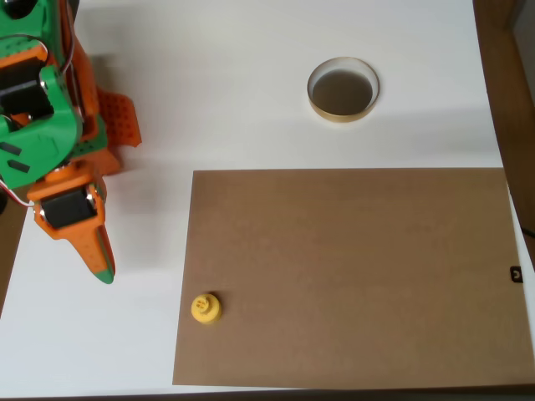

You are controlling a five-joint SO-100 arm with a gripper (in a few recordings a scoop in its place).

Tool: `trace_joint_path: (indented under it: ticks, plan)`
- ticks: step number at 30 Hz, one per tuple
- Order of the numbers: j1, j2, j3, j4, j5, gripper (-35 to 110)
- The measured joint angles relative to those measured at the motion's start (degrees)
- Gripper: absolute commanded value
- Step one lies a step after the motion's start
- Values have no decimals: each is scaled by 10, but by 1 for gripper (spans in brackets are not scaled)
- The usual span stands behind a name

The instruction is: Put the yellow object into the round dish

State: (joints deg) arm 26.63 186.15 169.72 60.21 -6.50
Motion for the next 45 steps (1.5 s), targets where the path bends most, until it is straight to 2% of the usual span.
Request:
trace_joint_path:
  ticks: [8,23,34,45]
  plan:
    - [-15,0,-1,16,-34,20]
    - [-63,-20,-53,11,-36,30]
    - [-69,-255,-181,-32,-9,34]
    - [-118,-385,-336,25,8,36]
